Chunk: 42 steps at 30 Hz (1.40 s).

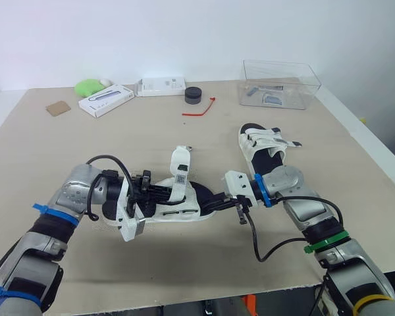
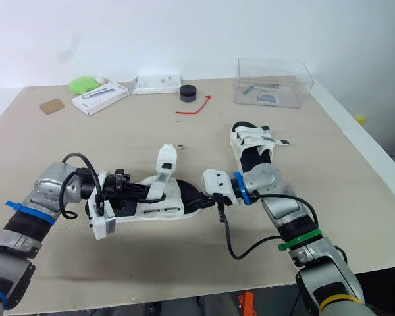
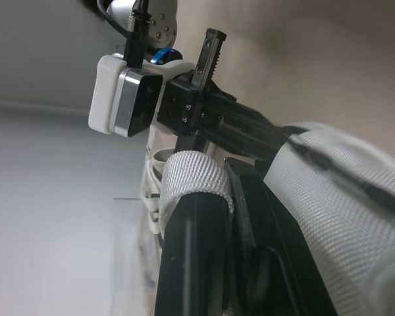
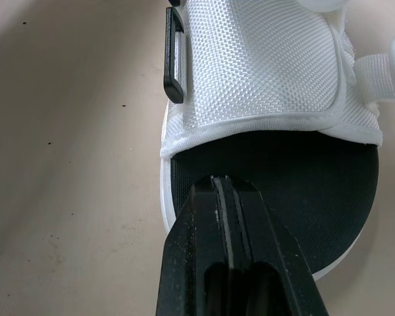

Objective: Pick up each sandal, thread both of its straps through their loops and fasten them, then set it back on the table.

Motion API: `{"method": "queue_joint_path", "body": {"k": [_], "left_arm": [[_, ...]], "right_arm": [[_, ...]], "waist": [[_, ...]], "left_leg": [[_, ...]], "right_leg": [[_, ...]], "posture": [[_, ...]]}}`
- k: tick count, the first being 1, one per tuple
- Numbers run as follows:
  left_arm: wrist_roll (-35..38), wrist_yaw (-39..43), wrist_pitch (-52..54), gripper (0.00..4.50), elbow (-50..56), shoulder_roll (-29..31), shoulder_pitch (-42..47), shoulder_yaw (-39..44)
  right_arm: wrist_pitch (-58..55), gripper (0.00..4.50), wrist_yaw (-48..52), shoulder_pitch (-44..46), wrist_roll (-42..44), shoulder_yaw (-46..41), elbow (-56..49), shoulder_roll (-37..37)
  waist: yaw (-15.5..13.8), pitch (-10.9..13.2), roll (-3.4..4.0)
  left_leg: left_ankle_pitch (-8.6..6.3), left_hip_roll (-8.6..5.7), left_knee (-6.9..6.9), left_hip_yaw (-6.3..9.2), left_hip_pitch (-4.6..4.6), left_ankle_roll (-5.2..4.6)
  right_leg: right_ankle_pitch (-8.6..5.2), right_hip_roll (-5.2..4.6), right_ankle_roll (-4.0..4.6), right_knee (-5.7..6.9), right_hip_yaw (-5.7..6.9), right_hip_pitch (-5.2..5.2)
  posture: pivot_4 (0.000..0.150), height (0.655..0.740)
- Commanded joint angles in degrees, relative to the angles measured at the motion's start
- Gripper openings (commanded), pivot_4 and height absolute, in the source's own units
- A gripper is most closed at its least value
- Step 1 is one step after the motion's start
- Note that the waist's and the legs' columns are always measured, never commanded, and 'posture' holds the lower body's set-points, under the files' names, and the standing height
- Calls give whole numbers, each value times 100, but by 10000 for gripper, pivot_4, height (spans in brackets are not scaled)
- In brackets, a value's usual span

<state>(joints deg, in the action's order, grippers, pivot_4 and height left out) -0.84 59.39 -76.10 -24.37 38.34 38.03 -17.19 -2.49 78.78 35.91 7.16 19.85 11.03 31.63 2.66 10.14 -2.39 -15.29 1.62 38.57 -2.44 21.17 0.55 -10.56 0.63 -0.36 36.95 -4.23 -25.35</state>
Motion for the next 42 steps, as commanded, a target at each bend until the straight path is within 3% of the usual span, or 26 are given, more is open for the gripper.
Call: {"method": "queue_joint_path", "body": {"k": [1, 3, 9, 11, 18, 27, 34, 38, 42], "left_arm": [[-36, -209, 132, 3239, -182, 204, 113, -86], [81, -213, 433, 7978, -246, 274, 178, -140], [436, 3, 987, 37355, -15, 564, 196, -352], [712, 164, 1415, 44222, 187, 669, 129, -378], [1413, 890, 2864, 44222, 1004, 1085, -289, -334], [2873, 1517, 7516, 44222, 2052, 1589, -570, 152], [3796, 1498, 10363, 44222, 2172, 1407, -94, 632], [3972, 1636, 11060, 44222, 2280, 1290, -60, 776], [3719, 1020, 10900, 44222, 2056, 683, 40, 1040]], "right_arm": [[55, 0, 54, 110, -45, -3, 65, 12], [76, 0, 64, 125, -57, -2, 95, 8], [132, 0, 105, 152, -81, -2, 175, -5], [156, 0, 111, 182, -89, 0, 225, -21], [237, 0, 148, 243, -104, 5, 355, -46], [313, 0, 183, 309, -127, 16, 487, -104], [328, 0, 198, 325, -143, 12, 511, -118], [312, 0, 203, 314, -143, 2, 476, -99], [299, 0, 191, 291, -145, -7, 445, -81]], "waist": [[1, 0, 0], [0, 0, 0], [1, 0, 0], [2, 0, 0], [6, 0, 0], [8, 1, 1], [5, 1, 0], [13, 1, 1], [1, 1, 1]], "left_leg": [[0, 0, 0, -1, -1, -1], [0, 1, 0, 0, 0, -1], [0, 0, 1, 0, 0, -2], [0, 1, 0, -1, 0, -2], [0, 2, 0, 0, -1, -2], [0, 3, 1, 8, 0, -3], [0, 2, 1, 22, 3, -3], [0, 1, 0, 22, 2, -2], [0, 1, 0, 29, 4, -2]], "right_leg": [[0, 0, 0, 0, 0, 0], [0, 1, 0, 0, 1, -1], [0, 0, 0, 0, 2, -1], [-1, 2, 0, 0, 1, -1], [-2, 3, 2, 2, 3, -1], [-7, 10, 8, 4, 11, -4], [-11, 12, 13, 6, 23, -4], [-14, 12, 17, 6, 23, -4], [-17, 12, 21, 7, 29, -3]], "posture": [[1500, 7400], [1500, 7400], [1500, 7400], [1500, 7400], [1500, 7400], [1500, 7400], [1500, 7400], [1500, 7400], [1500, 7400]]}}
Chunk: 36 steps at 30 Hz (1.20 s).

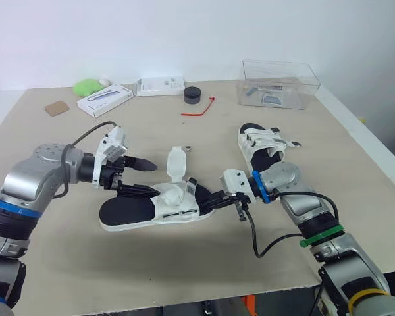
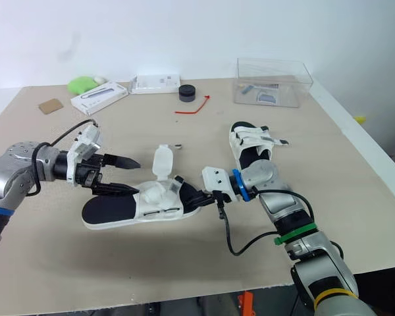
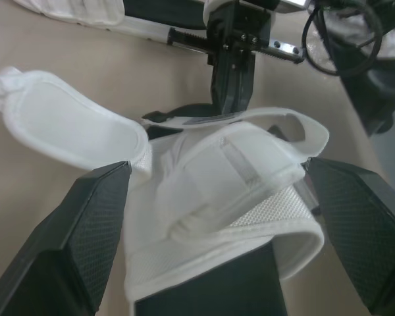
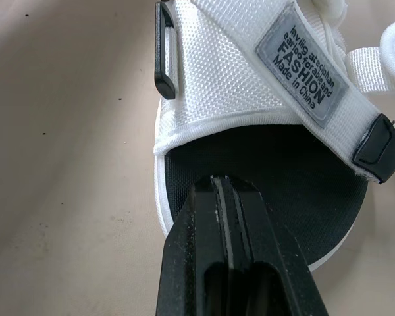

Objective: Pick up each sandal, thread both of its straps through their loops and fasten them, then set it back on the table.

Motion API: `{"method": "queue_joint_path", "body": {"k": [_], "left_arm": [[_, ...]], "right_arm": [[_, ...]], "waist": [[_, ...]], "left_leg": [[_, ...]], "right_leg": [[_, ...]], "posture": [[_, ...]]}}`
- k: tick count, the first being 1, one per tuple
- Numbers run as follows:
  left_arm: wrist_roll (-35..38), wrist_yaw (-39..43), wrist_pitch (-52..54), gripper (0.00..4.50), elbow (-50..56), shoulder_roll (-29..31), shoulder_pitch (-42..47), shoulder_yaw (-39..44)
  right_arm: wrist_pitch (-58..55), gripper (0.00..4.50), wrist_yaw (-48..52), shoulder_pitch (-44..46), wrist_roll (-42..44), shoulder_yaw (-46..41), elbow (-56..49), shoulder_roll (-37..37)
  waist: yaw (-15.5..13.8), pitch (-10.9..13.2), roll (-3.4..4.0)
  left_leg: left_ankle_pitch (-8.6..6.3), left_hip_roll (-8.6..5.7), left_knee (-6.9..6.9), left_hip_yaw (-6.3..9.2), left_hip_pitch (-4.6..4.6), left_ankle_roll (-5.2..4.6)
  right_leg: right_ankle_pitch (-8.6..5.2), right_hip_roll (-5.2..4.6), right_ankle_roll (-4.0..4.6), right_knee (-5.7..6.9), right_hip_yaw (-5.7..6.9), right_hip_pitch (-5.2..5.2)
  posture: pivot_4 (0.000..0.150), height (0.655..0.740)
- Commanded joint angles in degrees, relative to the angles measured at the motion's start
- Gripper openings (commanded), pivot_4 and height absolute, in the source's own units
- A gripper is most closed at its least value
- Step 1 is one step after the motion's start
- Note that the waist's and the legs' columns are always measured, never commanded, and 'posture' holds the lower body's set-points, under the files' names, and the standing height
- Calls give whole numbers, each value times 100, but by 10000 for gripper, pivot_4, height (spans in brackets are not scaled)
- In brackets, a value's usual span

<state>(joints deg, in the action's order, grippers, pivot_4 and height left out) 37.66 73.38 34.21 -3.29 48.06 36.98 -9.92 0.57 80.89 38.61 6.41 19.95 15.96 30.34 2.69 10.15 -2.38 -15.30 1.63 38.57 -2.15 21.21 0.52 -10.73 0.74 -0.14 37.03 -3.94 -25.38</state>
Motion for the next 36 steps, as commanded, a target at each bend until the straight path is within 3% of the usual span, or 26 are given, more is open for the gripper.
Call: {"method": "queue_joint_path", "body": {"k": [1, 10, 18, 21, 36], "left_arm": [[-227, -575, -243, 44222, -143, -481, 199, 368], [-1245, -890, -1295, 44222, -320, -1259, 189, 118], [-1871, -239, -2300, 44222, -442, -1193, 111, -98], [-2265, -77, -3127, 44222, -695, -1195, 176, -172], [-3089, 222, -5491, 44222, -2073, -1773, 811, -412]], "right_arm": [[-14, 0, -26, 13, -68, -18, -65, 52], [-25, 0, -39, -4, -71, -19, -106, 75], [-45, 0, -46, -24, -71, -30, -152, 106], [-59, 0, -54, -54, -68, -29, -180, 116], [-105, 0, -109, -3, -65, -35, -167, 109]], "waist": [[-5, 0, 0], [0, 0, -1], [0, 0, -1], [-3, 0, -1], [-5, -1, -1]], "left_leg": [[0, 0, 1, 0, 1, 0], [1, -3, 3, -2, 2, 1], [1, -4, 3, -3, 1, 1], [1, -5, 3, -4, 1, 1], [1, -7, 4, -8, 2, 1]], "right_leg": [[1, 0, 0, 0, 0, 0], [4, -2, 1, 2, -5, 0], [5, -2, 0, 2, -7, 1], [5, -3, -1, 2, -8, 1], [8, -5, -6, 1, -13, 2]], "posture": [[1500, 7400], [1500, 7400], [1500, 7400], [1500, 7400], [1500, 7400]]}}
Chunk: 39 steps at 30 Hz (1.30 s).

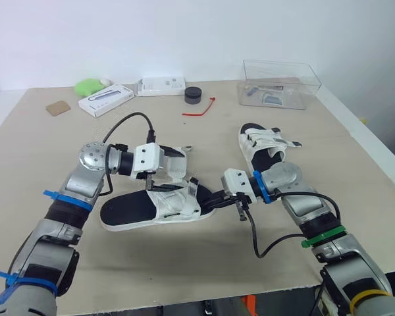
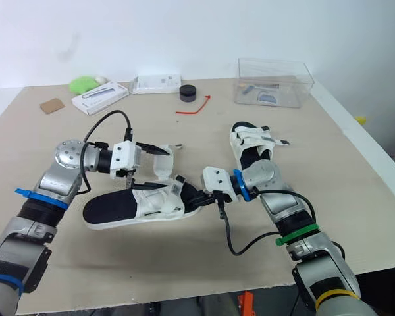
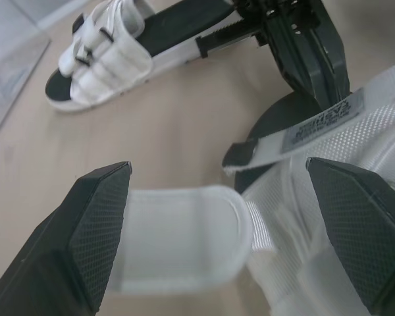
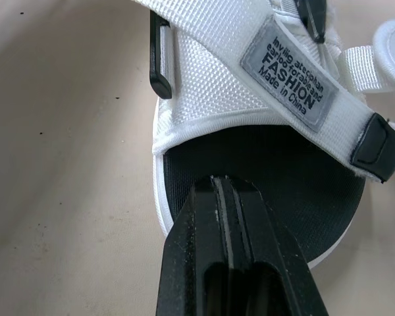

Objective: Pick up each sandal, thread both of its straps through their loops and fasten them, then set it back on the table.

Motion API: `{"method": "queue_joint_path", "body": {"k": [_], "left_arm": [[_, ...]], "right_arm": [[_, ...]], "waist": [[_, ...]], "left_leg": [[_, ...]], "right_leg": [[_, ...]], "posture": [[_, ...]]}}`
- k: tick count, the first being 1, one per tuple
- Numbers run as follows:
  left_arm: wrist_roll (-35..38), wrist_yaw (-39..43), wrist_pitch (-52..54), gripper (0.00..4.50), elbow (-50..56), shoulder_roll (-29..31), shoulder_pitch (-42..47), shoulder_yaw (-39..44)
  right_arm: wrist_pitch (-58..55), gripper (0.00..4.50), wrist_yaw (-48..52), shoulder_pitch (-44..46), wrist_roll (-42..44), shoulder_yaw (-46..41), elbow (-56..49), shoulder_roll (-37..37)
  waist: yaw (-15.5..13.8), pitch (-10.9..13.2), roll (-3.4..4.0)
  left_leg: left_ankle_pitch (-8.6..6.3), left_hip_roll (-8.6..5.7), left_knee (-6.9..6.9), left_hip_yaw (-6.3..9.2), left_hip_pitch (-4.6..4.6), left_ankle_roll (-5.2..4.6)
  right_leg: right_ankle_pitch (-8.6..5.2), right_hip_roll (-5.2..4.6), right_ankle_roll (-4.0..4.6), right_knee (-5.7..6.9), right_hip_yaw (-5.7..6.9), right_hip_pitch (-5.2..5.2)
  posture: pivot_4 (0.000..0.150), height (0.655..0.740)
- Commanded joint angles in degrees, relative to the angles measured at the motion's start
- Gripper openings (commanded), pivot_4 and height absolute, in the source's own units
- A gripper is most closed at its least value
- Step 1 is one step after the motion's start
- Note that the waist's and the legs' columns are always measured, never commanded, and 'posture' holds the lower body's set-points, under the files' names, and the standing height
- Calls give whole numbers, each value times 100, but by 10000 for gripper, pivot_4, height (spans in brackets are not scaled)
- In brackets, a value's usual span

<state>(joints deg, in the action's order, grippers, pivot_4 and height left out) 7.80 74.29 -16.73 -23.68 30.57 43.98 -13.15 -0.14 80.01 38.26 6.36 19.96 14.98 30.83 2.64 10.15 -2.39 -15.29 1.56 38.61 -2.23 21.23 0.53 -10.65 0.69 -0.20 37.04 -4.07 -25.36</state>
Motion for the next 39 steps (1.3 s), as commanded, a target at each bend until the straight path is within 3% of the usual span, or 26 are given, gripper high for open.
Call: {"method": "queue_joint_path", "body": {"k": [1, 9, 24, 28, 34, 39], "left_arm": [[-157, 228, -594, 44222, -56, -10, 96, -155], [-289, 517, -1281, 44222, -339, 4, 172, -316], [-360, 330, -2155, 44222, -577, -437, 292, -371], [-533, 266, -2452, 31859, -858, -466, 411, -441], [-754, -29, -3048, 2433, -1332, -508, 649, -456], [-571, -294, -3198, 856, -1286, -499, 812, -283]], "right_arm": [[-45, 0, -25, 24, -57, -38, -81, 66], [-81, 0, -34, -10, -51, -46, -118, 99], [-108, 0, -58, -9, -55, -38, -135, 81], [-125, 0, -65, -23, -51, -40, -163, 86], [-130, 0, -76, -43, -54, -49, -177, 108], [-139, 0, -79, -58, -49, -54, -199, 128]], "waist": [[3, 0, 0], [2, 0, 0], [1, 0, 0], [1, 0, 0], [1, 0, 0], [-1, 0, 0]], "left_leg": [[0, 0, 0, -1, 0, 0], [0, 0, 0, -1, 0, -1], [0, 0, 0, -1, 0, -1], [0, 0, 0, -2, 0, -1], [0, 0, 0, -2, 0, -1], [0, -1, 0, -2, 3, -1]], "right_leg": [[0, 0, -1, 0, -1, 0], [0, 0, -1, -1, -2, 0], [1, 0, -3, -1, -2, 0], [1, 0, -3, -1, -4, 0], [2, 0, -4, -1, -3, 0], [3, -1, -6, -2, -4, 0]], "posture": [[1500, 7400], [1500, 7400], [1500, 7400], [1500, 7400], [1500, 7400], [1500, 7400]]}}
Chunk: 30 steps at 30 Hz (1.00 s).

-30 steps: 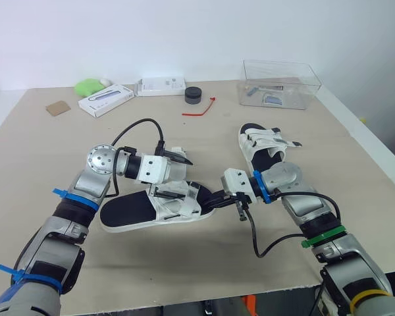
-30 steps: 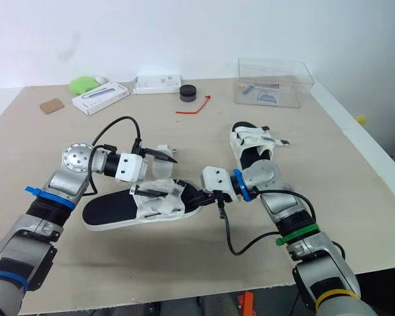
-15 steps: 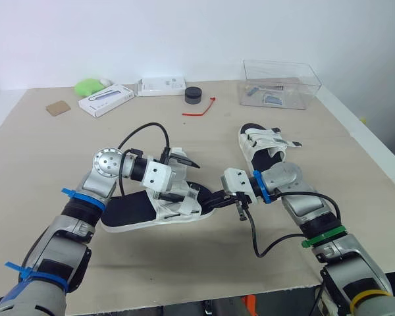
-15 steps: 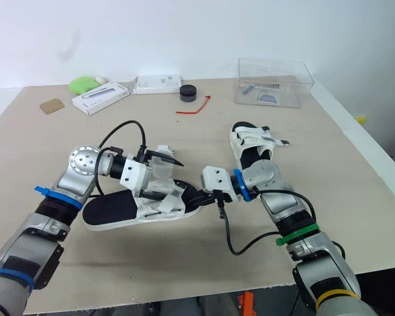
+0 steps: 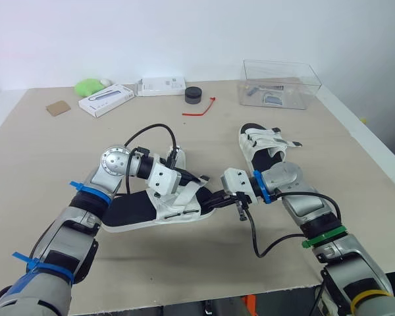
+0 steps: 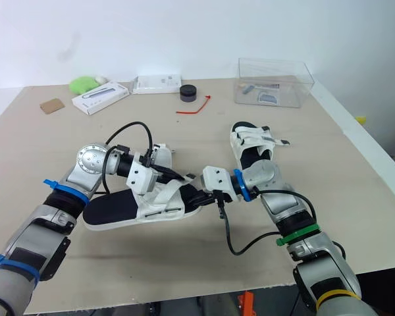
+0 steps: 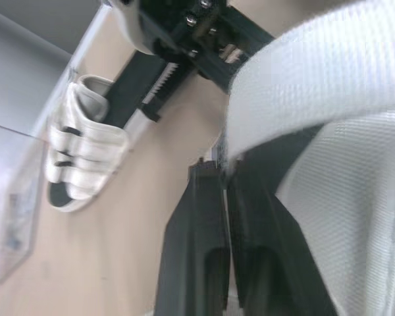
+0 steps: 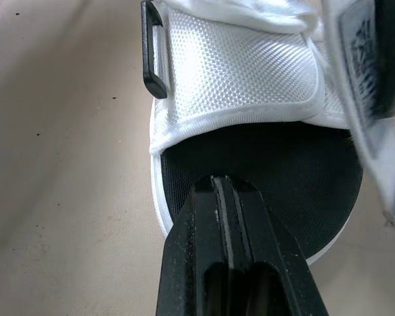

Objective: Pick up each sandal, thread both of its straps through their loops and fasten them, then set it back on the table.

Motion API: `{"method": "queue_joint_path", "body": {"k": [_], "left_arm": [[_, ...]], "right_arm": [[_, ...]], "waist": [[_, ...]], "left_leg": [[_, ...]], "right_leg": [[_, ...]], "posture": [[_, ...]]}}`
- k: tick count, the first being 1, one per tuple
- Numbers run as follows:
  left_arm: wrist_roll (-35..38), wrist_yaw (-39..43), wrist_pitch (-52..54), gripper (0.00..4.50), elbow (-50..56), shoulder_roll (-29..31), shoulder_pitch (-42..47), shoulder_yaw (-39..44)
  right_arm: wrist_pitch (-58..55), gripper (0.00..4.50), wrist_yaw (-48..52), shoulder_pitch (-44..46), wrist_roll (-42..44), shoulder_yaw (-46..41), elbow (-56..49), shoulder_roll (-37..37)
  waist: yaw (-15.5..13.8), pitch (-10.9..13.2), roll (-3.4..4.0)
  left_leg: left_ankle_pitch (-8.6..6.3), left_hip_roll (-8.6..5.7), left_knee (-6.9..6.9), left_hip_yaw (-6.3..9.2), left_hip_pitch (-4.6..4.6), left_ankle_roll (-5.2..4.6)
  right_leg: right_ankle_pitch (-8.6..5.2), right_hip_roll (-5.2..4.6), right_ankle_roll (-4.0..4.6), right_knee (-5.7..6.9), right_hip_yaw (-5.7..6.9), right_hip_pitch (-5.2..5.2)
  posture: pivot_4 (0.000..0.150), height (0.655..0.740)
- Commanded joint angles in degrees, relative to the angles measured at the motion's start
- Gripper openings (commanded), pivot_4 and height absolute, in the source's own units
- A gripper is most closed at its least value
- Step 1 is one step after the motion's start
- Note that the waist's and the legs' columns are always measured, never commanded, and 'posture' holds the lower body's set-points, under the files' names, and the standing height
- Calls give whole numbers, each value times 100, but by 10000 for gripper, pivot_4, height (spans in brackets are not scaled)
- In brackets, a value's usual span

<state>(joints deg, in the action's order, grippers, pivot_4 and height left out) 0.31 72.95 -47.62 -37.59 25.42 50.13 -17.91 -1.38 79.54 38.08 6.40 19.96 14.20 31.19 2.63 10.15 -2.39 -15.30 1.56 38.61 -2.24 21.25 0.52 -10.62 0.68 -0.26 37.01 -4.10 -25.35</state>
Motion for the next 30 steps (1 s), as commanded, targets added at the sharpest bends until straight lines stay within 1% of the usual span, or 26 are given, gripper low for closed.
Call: {"method": "queue_joint_path", "body": {"k": [1, 5, 7, 10, 14, 20, 24, 29, 30], "left_arm": [[383, -105, -26, 856, 298, 98, 161, 274], [1068, 199, 334, 856, 1230, 449, -158, 381], [1306, 372, 445, 856, 1704, 643, -375, 347], [1642, 507, 906, 856, 2434, 912, -728, 354], [1600, 678, 805, 856, 2912, 1154, -1015, 329], [1562, 624, 754, 856, 3332, 1226, -1301, 312], [1710, 615, 1113, 856, 3770, 1318, -1566, 291], [1836, 737, 1635, 856, 4015, 1440, -1724, 256], [1890, 762, 1768, 4694, 4090, 1475, -1762, 267]], "right_arm": [[-10, 0, -31, -44, -54, -57, -117, 100], [-12, 0, -26, -82, -51, -54, -140, 123], [-5, 0, -17, -94, -50, -45, -141, 126], [21, 0, -2, -90, -59, -22, -116, 111], [79, 0, 22, -19, -75, 8, -16, 60], [152, 0, 60, 34, -88, 34, 74, 24], [195, 0, 78, 58, -100, 41, 125, 27], [241, 0, 103, 89, -114, 50, 193, 31], [244, 0, 106, 95, -114, 51, 201, 31]], "waist": [[-1, 0, 0], [4, 0, 0], [5, 0, 1], [2, 0, 1], [2, 0, 0], [3, 0, 0], [3, 0, 0], [3, 0, 0], [2, 0, 0]], "left_leg": [[0, 0, 0, 0, 0, 0], [0, 2, 0, 0, 3, 0], [-2, 4, -1, 0, 2, -3], [-3, 6, -1, 0, 1, -5], [-3, 3, 3, 0, 0, -5], [-3, 4, 2, -2, -2, -5], [-3, 5, 2, -3, -3, -5], [-2, 5, 2, -2, -4, -6], [-2, 5, 2, -2, -4, -6]], "right_leg": [[0, 0, 0, 0, 0, 0], [0, 0, -1, -1, 1, -3], [-2, 1, -3, -2, 0, -2], [-4, -1, -4, -2, 0, -2], [-3, -2, -4, -1, 2, -1], [-3, 0, -3, -1, 1, 0], [-4, 0, -2, -1, 0, 0], [-4, 0, -2, -1, 1, 1], [-3, 0, -2, 0, 1, 1]], "posture": [[1500, 7400], [1500, 7400], [1500, 7400], [1500, 7400], [1500, 7400], [1500, 7400], [1500, 7400], [1500, 7400], [1500, 7400]]}}
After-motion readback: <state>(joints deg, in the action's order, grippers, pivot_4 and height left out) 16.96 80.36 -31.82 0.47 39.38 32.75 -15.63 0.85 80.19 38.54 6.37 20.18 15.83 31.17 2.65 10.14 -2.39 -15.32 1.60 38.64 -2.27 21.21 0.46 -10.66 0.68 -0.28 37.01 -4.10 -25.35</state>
